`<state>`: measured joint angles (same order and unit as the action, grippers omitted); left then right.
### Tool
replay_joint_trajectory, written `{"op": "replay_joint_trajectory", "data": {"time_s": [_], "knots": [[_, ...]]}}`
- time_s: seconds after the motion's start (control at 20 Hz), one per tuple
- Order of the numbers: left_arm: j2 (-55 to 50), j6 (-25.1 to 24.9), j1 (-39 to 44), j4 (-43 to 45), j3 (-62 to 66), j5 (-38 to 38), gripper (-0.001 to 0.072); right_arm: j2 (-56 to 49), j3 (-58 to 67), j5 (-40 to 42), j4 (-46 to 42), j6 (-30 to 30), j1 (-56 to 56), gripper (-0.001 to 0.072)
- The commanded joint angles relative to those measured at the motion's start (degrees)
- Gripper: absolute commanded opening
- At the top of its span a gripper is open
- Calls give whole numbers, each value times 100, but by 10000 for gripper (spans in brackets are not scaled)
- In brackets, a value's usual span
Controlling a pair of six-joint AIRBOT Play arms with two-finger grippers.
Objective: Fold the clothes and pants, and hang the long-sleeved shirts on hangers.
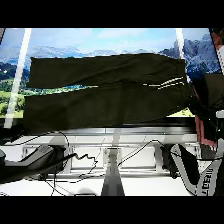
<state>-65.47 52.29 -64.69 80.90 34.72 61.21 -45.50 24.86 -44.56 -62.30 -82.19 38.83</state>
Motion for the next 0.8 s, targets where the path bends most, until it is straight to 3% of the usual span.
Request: {"op": "replay_joint_trajectory", "data": {"time_s": [0.0, 0.1, 0.25, 0.55, 0.65, 0.75], "knots": [[50, -31, -2, -1001, 2, -55, 18, 2, 2, -4, -50, 101, -2, 31], [138, -120, -2, -1434, 59, -9, 18, 11, 2, -13, -76, 151, -2, 31], [192, -671, -4, -2664, 361, 409, 18, 181, 160, -144, -83, 240, -2, 31], [258, -1550, 4, -6881, 632, 647, 17, 1150, 892, -481, -28, 221, -2, 31], [271, -1569, 111, -7285, 717, 597, 16, 1443, 1115, -511, 184, 168, -2, 31], [269, -1539, 420, -6959, 962, 391, 15, 1499, 1309, -485, 573, 20, -2, 30]]}}
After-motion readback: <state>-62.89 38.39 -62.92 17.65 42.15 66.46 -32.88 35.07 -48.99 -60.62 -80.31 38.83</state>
